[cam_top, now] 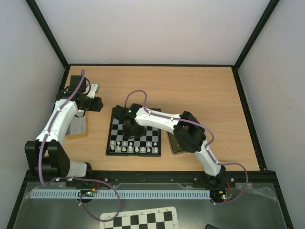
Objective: Set up the chess pieces on the board
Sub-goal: Pick up the chess piece from the storage box.
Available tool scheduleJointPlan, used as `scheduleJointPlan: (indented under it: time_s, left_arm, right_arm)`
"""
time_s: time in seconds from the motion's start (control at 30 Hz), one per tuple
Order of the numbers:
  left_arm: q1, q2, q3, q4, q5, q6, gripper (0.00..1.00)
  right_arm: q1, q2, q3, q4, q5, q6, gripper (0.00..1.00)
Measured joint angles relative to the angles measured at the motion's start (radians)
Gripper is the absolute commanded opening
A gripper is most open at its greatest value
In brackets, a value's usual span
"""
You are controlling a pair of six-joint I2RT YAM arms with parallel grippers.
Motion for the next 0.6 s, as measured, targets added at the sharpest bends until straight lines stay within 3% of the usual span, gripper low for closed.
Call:
scheduleJointPlan:
  time_s: [0.17,0.3,0.43,0.6]
  left_arm:
    - [0.000,0.000,0.000,0.000,0.000,0.000,0.46]
    - [0.000,0.000,0.000,-0.001,0.000,0.000,0.46]
    - [0.000,0.000,0.000,-0.003,0.000,0.000,0.46]
    - [0.000,0.000,0.000,-0.005,-0.001,0.000,0.46]
  right_arm:
    - [-0.027,-0.026,-0.016,0.001,0.028,0.004,0.22]
    - [-0.067,-0.112,-0.029,-0.029,0.097,0.011,0.25]
    - [-0.148,-0.330,-0.167,-0.037,0.137,0.026,0.27]
    - [-0.334,-0.626,-0.459,-0.033,0.150,0.029,0.28]
